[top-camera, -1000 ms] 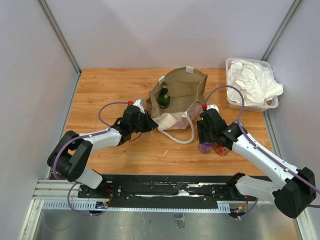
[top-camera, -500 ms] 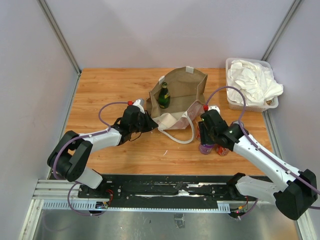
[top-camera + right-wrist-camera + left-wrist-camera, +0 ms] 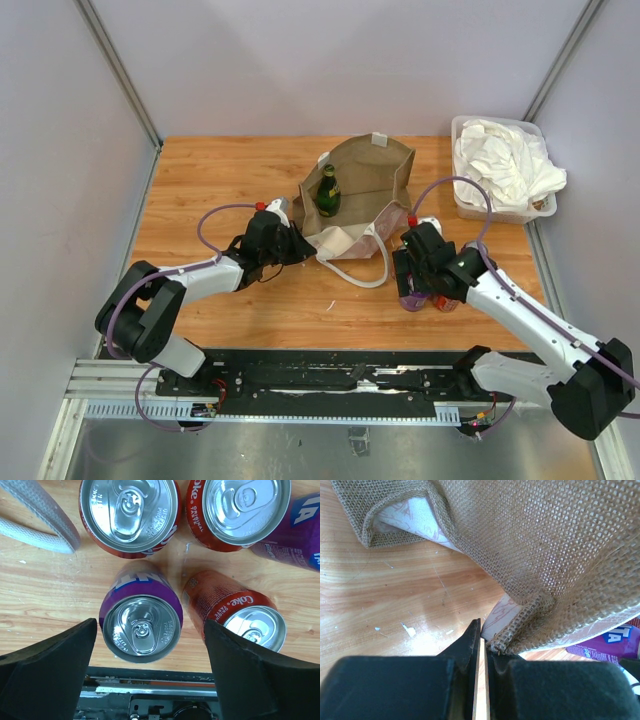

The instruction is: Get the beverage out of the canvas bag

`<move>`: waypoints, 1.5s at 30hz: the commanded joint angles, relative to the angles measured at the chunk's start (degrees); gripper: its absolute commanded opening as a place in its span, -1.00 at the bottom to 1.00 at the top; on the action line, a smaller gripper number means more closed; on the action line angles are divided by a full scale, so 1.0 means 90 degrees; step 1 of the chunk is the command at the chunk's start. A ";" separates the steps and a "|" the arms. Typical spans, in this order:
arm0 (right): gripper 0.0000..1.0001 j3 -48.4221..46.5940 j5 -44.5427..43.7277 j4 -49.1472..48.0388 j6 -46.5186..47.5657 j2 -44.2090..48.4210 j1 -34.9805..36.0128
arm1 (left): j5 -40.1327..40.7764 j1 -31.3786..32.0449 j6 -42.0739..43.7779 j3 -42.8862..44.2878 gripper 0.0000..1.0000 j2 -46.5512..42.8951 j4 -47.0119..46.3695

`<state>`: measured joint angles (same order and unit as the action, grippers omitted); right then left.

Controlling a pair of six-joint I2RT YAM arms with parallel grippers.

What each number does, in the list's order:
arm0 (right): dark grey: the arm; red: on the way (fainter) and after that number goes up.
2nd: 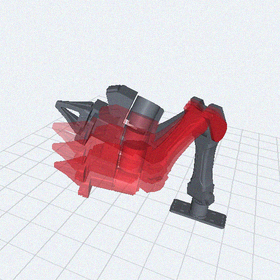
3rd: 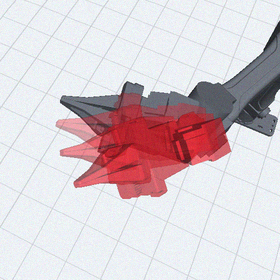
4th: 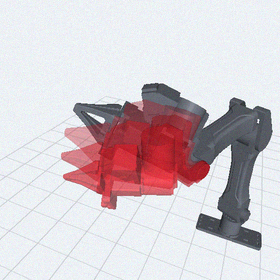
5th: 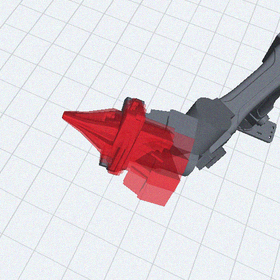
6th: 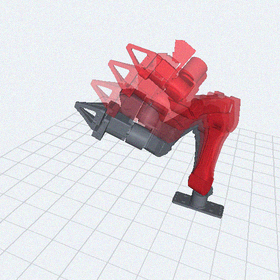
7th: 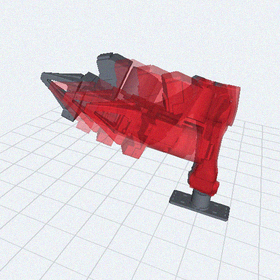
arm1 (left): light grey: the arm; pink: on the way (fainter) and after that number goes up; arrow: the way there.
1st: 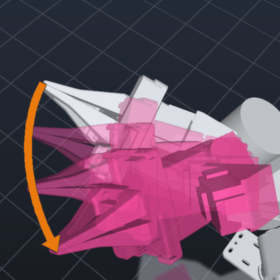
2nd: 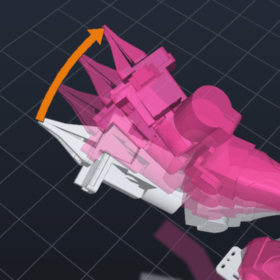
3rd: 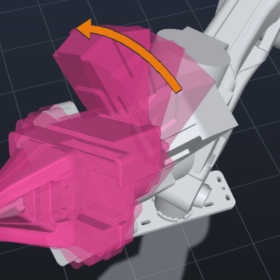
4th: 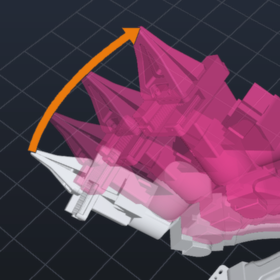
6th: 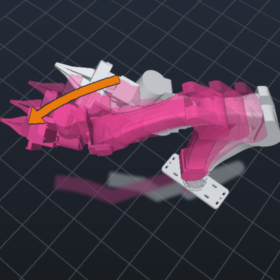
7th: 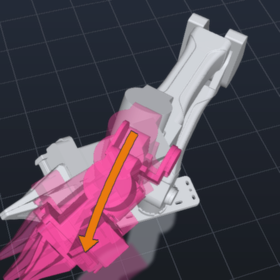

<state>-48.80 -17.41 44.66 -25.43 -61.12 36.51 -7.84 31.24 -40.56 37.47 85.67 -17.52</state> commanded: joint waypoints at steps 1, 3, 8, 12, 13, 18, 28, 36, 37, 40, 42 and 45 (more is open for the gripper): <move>0.78 -0.0285 -0.0262 0.0255 0.0187 -0.0094 0.0154 | 0.0011 -0.0050 0.0039 -0.0055 -0.82 0.0120 0.0081; 0.76 -0.0553 -0.0280 0.0195 0.0329 -0.0148 0.0156 | 0.0011 -0.0051 0.0034 -0.0050 -0.81 0.0120 0.0089; 0.71 -0.1595 -0.0299 0.0067 0.0788 -0.0566 0.0162 | 0.0009 -0.0049 0.0029 -0.0023 -0.81 0.0095 0.0091; 0.68 -0.2530 -0.0167 -0.0251 0.1219 -0.1118 0.0169 | 0.0001 -0.0047 0.0015 -0.0010 -0.82 0.0067 0.0097; 0.67 -0.2827 -0.0119 -0.0376 0.1327 -0.1280 0.0171 | -0.0005 -0.0048 0.0015 -0.0015 -0.82 0.0058 0.0092; 0.60 -0.3926 0.0131 -0.0905 0.1756 -0.2318 0.0169 | 0.0026 -0.0049 0.0005 -0.0023 -0.82 0.0006 0.0106; 0.50 -0.5241 0.0428 -0.2210 0.2485 -0.4315 0.0162 | -0.0012 -0.0053 -0.0047 0.0134 -0.82 0.0021 0.0112; 0.48 -0.6011 0.0647 -0.3128 0.2554 -0.5588 0.0089 | -0.0066 -0.0054 -0.0093 0.0279 -0.82 -0.0042 0.0139; 0.48 -0.6081 0.0689 -0.3225 0.2560 -0.5687 0.0072 | -0.0080 -0.0051 -0.0107 0.0292 -0.82 -0.0055 0.0141; 0.48 -0.6178 0.0775 -0.3567 0.2539 -0.5979 0.0040 | -0.0106 -0.0054 -0.0140 0.0304 -0.81 -0.0090 0.0131; 0.48 -0.6310 0.0847 -0.3639 0.2454 -0.6176 0.0000 | -0.0101 -0.0054 -0.0140 0.0302 -0.82 -0.0119 0.0135; 0.48 -0.6538 0.0903 -0.3633 0.2287 -0.6465 -0.0065 | -0.0091 -0.0058 -0.0139 0.0304 -0.82 -0.0134 0.0140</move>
<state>-104.09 -10.48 15.14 -3.38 -116.44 37.45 -8.93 31.24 -41.67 38.89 85.65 -16.95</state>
